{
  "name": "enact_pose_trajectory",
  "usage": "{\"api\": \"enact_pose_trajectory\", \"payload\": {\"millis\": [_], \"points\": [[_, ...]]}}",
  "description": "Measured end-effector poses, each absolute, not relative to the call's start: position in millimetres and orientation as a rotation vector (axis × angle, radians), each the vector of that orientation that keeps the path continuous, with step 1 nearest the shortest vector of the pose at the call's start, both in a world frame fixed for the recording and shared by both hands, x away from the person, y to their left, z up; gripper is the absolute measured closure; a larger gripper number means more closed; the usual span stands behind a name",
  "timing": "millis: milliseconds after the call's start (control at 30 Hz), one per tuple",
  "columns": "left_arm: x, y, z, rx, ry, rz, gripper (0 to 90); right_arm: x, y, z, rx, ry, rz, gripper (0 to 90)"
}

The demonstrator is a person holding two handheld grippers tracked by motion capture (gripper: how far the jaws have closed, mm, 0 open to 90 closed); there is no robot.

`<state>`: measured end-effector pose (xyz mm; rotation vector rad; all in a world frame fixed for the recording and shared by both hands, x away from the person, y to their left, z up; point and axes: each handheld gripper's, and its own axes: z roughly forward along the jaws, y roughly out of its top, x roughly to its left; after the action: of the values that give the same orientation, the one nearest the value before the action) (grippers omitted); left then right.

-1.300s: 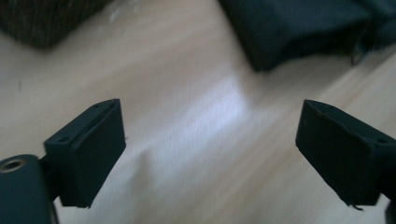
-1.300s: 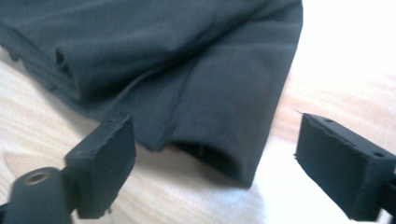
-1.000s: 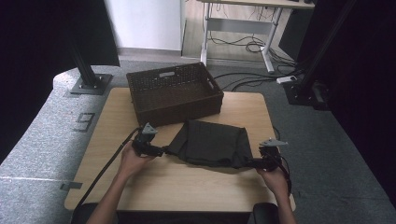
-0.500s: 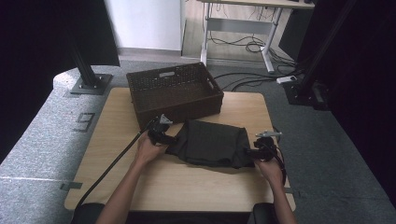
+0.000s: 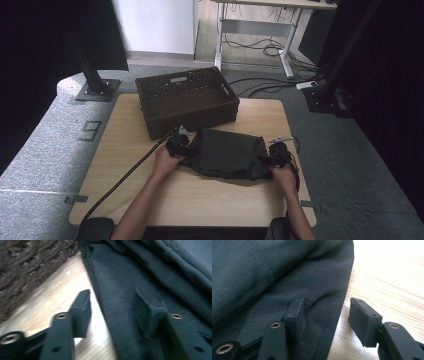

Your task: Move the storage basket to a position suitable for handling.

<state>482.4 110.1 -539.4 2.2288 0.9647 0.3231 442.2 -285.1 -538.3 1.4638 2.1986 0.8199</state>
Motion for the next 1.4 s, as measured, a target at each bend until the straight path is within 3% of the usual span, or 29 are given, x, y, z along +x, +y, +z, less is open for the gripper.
{"api": "enact_pose_trajectory", "payload": {"millis": [167,333,967,1400], "points": [[476,109,-536,2.276,0.918,0.357,72.6,438,-285,-539,1.448,2.215,0.869,58.5],[469,112,-535,2.300,0.909,0.373,77.7,432,-278,-537,1.424,2.273,0.885,70.4],[404,168,-531,2.319,0.958,0.328,76.5,401,-235,-537,1.268,2.405,0.937,71.3],[341,205,-533,2.263,0.994,0.292,76.2,364,-205,-537,1.128,2.514,0.964,71.2]]}}
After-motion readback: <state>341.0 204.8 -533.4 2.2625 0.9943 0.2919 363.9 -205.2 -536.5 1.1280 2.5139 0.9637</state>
